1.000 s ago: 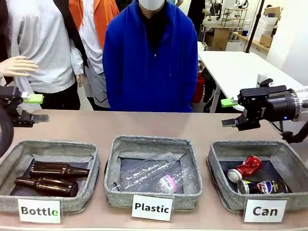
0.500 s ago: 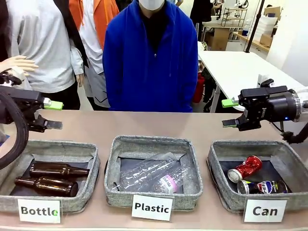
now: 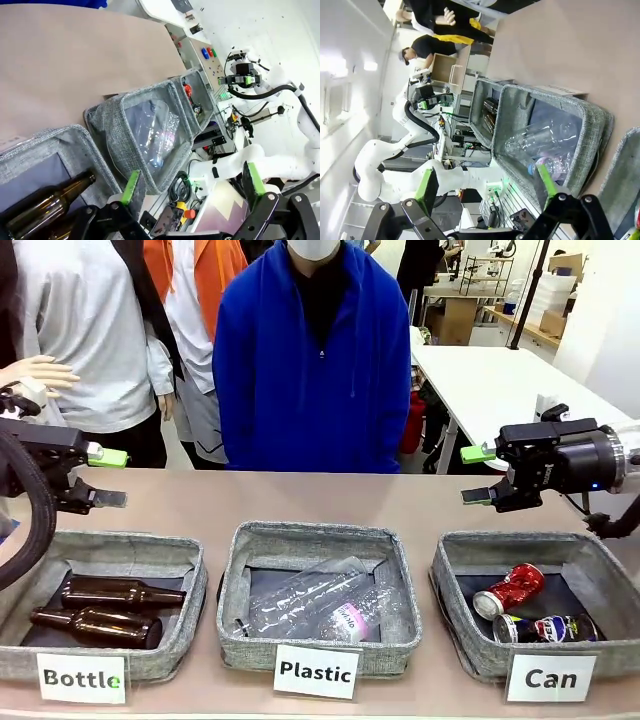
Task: Sort the can waste into the basket.
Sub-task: Pick up the can waste from the table and place it in the right Fabric basket.
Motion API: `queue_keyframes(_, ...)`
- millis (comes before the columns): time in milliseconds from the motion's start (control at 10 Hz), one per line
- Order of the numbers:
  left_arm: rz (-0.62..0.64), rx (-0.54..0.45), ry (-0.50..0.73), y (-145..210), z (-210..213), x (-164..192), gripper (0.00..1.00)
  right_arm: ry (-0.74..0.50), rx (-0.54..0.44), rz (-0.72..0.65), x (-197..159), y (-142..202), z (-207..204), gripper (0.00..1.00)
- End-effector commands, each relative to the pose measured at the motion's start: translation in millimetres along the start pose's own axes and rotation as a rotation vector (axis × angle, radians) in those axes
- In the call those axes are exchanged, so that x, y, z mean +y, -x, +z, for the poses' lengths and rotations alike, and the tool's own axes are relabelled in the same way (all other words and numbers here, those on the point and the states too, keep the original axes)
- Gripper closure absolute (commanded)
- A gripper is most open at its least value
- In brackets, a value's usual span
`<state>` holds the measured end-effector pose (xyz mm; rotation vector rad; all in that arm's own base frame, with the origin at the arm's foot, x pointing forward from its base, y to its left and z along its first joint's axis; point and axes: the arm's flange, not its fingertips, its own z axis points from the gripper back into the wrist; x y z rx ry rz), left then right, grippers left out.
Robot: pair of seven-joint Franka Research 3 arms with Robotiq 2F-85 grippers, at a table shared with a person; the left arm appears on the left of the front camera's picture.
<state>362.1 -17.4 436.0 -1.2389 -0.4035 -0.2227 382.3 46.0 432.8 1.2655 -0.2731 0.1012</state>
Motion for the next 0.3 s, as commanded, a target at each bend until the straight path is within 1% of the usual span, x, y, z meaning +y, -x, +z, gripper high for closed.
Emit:
queue_keyframes(0, 0.005, 0.011, -0.003, 0.9, 4.4, -3.2, 0.00, -0.006, 0.005, 0.007, 2.6, -1.5, -2.1, 0.00)
queue_keyframes(200, 0.005, 0.011, -0.003, 0.9, 4.4, -3.2, 0.00, -0.006, 0.005, 0.007, 2.6, -1.5, -2.1, 0.00)
